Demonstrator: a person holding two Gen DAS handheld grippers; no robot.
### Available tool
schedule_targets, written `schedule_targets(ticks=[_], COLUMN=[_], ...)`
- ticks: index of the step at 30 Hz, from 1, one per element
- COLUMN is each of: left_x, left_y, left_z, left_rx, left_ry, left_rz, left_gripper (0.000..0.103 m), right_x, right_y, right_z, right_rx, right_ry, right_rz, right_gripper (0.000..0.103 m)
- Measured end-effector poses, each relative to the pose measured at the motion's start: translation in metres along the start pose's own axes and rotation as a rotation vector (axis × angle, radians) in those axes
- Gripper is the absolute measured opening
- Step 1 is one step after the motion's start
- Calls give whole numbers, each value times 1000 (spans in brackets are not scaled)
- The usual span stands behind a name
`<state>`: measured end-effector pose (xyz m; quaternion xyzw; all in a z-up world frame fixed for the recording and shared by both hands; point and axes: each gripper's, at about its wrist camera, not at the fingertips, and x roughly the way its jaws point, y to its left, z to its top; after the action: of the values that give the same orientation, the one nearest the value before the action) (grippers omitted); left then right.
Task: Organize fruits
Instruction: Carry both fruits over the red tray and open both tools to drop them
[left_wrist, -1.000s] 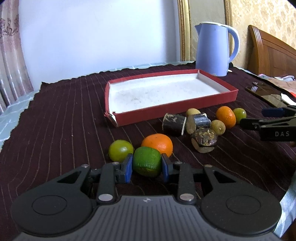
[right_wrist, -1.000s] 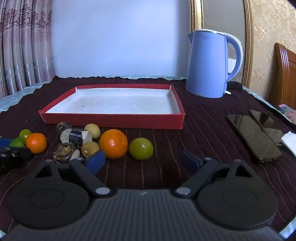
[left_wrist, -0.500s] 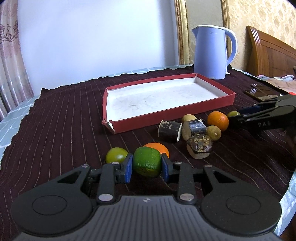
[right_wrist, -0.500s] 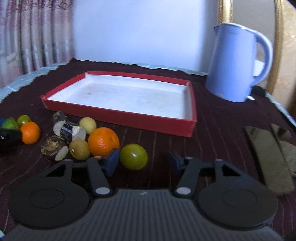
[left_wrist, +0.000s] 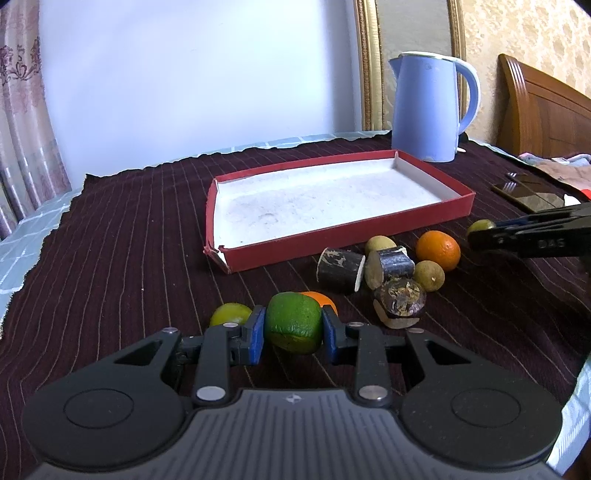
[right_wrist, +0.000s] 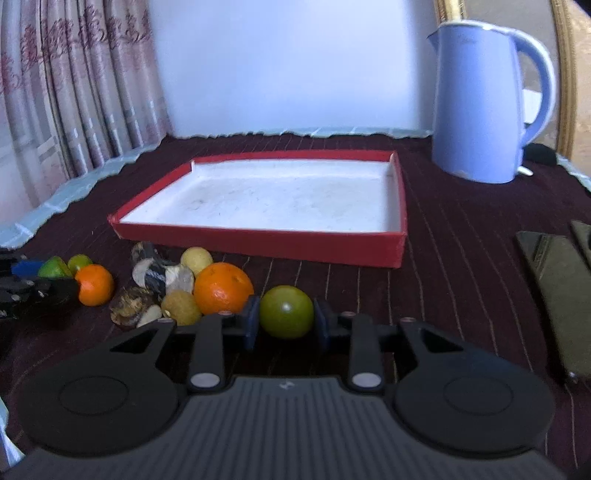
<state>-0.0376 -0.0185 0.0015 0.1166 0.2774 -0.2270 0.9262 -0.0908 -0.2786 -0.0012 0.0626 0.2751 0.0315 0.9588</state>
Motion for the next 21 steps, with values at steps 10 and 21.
schedule_targets(ticks=[10, 21], left_x=[9, 24], left_y=[-6, -7], left_z=[13, 45], left_rx=[-8, -12], left_ry=[-6, -23], left_rz=[23, 69], left_gripper=[31, 31], right_x=[-21, -18], right_y=[25, 44], right_z=[7, 22], right_rx=[17, 16], right_ry=[-109, -170], right_rz=[-59, -94], right_gripper=[29, 29])
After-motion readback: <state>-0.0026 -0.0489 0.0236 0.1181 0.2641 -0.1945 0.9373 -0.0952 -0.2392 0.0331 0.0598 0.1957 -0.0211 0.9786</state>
